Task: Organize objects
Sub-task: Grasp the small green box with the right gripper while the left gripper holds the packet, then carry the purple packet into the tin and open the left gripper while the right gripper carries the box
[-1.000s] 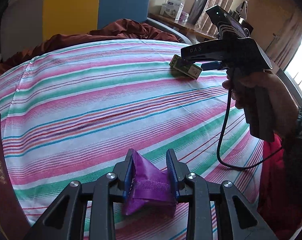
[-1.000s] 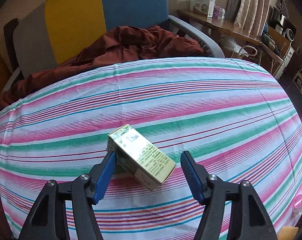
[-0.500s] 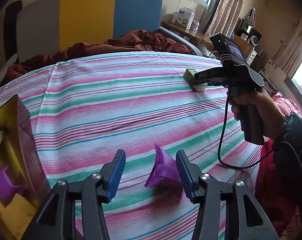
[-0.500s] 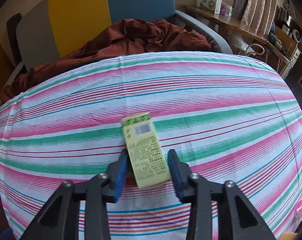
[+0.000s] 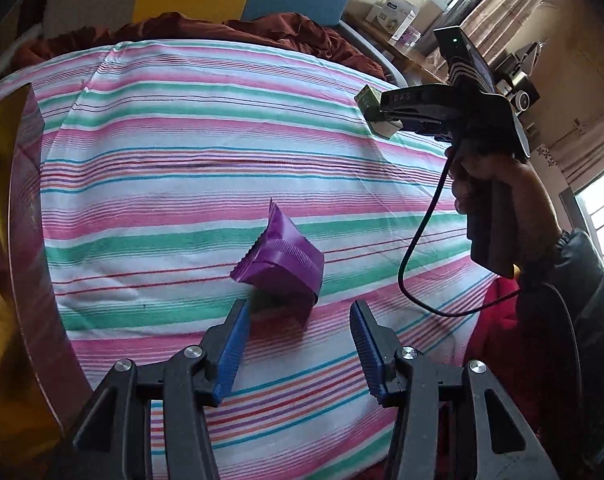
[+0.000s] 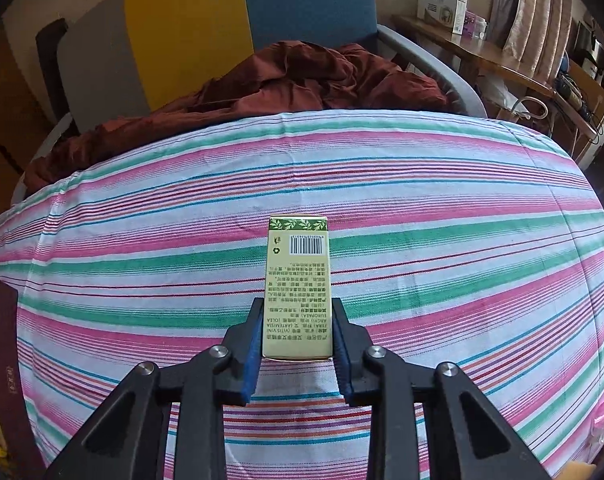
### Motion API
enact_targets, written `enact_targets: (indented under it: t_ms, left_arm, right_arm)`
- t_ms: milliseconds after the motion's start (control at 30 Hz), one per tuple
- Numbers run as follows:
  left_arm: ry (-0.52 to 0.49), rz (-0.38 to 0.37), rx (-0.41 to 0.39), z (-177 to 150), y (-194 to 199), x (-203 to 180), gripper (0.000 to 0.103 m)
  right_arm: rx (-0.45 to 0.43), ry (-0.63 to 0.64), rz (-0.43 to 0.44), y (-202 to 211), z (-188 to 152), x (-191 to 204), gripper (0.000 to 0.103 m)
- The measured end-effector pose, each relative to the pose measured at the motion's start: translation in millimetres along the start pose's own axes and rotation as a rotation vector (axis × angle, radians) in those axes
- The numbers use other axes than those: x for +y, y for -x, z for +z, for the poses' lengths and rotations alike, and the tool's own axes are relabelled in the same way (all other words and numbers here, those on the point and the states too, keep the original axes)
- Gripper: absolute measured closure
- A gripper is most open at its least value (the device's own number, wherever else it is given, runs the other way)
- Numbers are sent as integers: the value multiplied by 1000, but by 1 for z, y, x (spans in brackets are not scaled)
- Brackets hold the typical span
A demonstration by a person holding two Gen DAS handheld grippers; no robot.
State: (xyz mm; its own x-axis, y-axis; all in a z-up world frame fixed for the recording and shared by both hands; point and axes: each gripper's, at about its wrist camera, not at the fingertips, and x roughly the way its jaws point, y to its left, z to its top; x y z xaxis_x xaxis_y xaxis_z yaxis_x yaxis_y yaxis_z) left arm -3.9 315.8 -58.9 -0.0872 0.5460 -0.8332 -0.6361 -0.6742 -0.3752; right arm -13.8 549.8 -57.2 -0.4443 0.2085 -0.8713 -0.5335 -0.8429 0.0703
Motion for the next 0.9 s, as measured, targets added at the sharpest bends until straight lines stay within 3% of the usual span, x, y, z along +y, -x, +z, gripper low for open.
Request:
enact_targets:
  t_ms: [233, 533, 600, 700, 900]
  left_arm:
    - [30, 60, -30, 24, -29, -15, 52]
    - [-110, 161, -39, 38, -57, -29, 53]
    - [-169, 188, -52, 35, -57, -31, 64]
    - [-217, 181, -76, 25, -51, -30, 69]
    - [-270, 191, -139, -3, -35, -20, 70]
  right_arm:
    - [12, 46, 2, -2, 0, 11, 74]
    - [55, 60, 11, -7, -1, 14, 74]
    - [59, 73, 21, -6, -3, 18, 74]
    - [54, 140, 101, -1, -7, 33, 74]
    - [100, 321, 85, -10, -29, 75, 74]
